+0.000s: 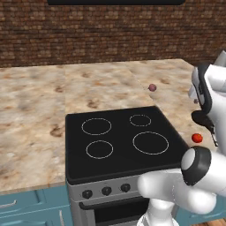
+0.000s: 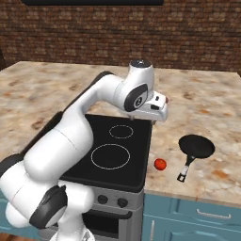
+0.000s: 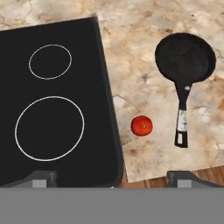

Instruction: Place the pan on the front right burner on the stove. Then place the tomato and the onion in the pan and turn on the front right burner.

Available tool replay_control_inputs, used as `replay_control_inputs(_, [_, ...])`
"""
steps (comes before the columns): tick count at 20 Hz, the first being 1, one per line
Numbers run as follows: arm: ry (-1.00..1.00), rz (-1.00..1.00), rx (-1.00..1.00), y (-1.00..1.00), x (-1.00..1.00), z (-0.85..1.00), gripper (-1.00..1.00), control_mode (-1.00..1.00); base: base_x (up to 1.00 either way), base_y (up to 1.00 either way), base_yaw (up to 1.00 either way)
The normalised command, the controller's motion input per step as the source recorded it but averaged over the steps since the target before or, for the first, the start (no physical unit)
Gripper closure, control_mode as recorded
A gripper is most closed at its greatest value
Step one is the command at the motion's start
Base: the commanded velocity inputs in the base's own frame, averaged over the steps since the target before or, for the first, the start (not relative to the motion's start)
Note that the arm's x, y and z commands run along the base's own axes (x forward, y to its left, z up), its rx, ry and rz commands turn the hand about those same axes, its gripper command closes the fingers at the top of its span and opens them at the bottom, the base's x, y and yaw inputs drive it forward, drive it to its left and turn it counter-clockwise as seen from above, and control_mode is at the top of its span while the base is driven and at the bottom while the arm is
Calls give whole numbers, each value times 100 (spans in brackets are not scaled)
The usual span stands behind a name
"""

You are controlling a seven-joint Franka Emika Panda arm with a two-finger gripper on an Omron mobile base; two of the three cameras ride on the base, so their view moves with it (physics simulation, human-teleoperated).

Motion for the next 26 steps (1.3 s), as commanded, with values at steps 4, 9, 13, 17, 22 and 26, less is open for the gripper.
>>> replay_control_inputs(4, [0,-4,0,-41,0,-11,-100,-100,0,0,0])
replay_control_inputs(9, [0,-4,0,-39,0,-14,-100,-100,0,0,0])
replay_control_inputs(13, [0,-4,0,-37,0,-16,-100,-100,0,0,0])
replay_control_inputs(17, [0,-4,0,-34,0,-20,-100,-100,0,0,0])
replay_control_inputs(22, [0,-4,0,-34,0,-21,-100,-100,0,0,0])
replay_control_inputs(26, [0,-4,0,-32,0,-20,-100,-100,0,0,0])
